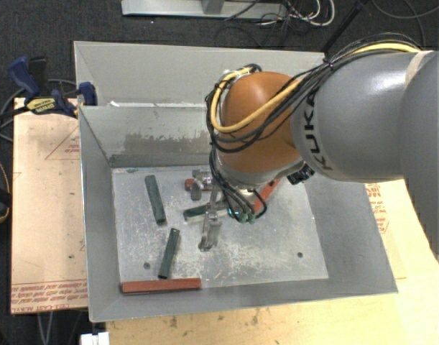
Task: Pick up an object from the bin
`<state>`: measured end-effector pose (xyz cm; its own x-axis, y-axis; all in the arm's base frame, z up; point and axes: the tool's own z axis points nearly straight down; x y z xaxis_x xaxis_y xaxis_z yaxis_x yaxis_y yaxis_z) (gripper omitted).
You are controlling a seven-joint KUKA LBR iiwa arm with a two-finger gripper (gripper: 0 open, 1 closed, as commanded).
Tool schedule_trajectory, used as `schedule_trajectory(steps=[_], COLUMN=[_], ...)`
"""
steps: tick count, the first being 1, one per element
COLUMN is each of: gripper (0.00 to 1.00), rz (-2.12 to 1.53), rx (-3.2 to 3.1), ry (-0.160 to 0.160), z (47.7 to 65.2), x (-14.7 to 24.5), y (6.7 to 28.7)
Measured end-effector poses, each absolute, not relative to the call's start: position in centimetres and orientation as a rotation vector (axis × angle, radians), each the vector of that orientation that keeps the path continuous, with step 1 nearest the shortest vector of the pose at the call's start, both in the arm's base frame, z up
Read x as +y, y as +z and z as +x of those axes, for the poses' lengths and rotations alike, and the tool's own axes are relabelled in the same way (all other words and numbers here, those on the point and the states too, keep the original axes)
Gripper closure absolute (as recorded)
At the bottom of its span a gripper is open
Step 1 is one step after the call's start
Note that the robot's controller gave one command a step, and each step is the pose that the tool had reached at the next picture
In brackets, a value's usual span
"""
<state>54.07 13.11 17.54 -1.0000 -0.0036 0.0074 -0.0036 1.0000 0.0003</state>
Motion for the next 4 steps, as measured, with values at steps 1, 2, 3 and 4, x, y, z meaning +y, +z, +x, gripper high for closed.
schedule_trajectory(steps=[1,2,3,4], gripper=[0.0,0.0,0.0,0.0], rz=[0.144,0.344,0.34,0.335], rx=[-3.135,-3.127,-3.126,-3.127], ry=[0.002,-0.002,-0.003,-0.003], z=[58.6,60.2,60.2,60.3], x=[5.8,8.7,8.7,8.7], y=[6.5,7.0,7.1,7.1])
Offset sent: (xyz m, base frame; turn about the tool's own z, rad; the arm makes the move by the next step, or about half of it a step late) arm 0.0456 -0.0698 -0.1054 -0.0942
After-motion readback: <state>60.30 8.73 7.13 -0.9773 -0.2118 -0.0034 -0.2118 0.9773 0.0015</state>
